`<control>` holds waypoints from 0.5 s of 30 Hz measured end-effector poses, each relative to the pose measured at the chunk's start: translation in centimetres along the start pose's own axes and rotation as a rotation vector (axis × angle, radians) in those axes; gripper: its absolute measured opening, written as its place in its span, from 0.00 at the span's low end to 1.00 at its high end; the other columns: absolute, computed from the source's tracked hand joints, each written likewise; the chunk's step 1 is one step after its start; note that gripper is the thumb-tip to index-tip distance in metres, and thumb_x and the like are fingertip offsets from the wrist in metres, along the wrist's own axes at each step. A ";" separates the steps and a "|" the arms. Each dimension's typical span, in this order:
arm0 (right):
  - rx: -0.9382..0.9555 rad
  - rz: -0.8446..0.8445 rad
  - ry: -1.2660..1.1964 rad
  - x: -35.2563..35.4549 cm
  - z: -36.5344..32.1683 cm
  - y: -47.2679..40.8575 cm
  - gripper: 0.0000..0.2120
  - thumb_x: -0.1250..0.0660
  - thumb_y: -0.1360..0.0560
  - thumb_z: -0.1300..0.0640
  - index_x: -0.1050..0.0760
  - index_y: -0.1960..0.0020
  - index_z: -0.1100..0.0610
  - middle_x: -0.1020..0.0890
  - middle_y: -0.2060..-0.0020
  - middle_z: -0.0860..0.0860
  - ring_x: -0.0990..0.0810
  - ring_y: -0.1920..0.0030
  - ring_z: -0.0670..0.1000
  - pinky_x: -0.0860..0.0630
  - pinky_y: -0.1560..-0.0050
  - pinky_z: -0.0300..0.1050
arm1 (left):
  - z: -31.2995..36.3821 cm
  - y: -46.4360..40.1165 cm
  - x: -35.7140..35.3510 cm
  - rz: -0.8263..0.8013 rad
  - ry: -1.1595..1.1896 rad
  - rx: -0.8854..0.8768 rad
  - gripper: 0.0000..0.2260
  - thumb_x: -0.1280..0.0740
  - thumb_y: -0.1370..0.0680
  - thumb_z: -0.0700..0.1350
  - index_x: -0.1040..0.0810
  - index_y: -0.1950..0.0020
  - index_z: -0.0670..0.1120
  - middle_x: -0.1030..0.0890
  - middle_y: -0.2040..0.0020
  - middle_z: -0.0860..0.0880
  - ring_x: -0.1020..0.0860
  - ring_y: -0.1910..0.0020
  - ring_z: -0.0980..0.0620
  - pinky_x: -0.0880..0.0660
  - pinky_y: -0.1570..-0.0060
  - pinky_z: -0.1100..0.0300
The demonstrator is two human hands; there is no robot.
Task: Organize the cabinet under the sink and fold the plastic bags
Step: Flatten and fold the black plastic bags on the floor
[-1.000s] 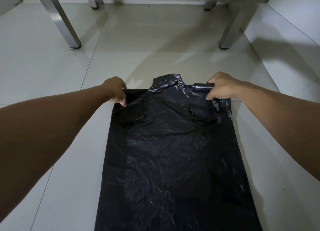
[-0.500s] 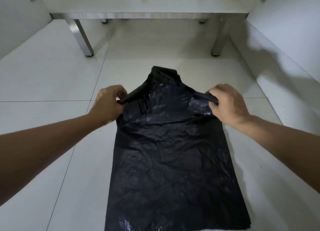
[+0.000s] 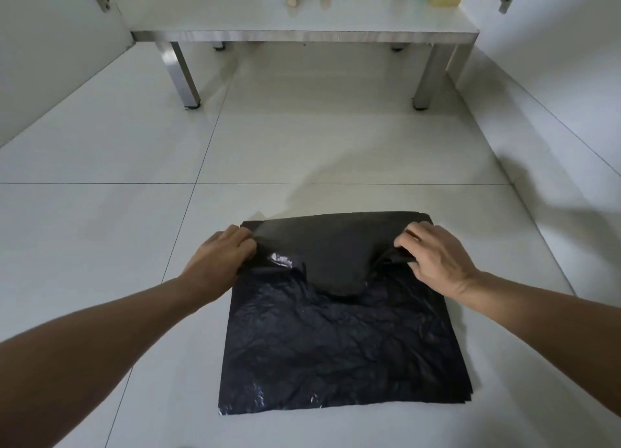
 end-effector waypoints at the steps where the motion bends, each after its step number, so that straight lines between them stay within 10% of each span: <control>1: 0.001 -0.010 0.006 -0.3 -0.1 0.2 0.22 0.21 0.47 0.71 0.22 0.55 0.60 0.23 0.60 0.54 0.23 0.64 0.56 0.23 0.67 0.49 | 0.0 0.2 -0.2 -0.008 -0.031 -0.013 0.15 0.26 0.38 0.31 0.25 0.59 0.44 0.23 0.56 0.46 0.25 0.58 0.44 0.27 0.64 0.55; 15: -0.010 -0.192 0.047 -2.6 -0.9 2.0 0.27 0.15 0.49 0.62 0.22 0.54 0.59 0.23 0.59 0.54 0.22 0.65 0.55 0.22 0.71 0.49 | 0.8 1.7 -3.4 -0.257 -0.175 0.050 0.24 0.25 0.44 0.44 0.25 0.50 0.48 0.25 0.51 0.49 0.26 0.53 0.47 0.24 0.55 0.54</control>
Point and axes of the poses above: each hand's wrist, its own y-axis away from the middle knuckle, its own x-axis out of the back of the hand, z = x × y, the point moved 10 cm from there along -y, towards the middle knuckle
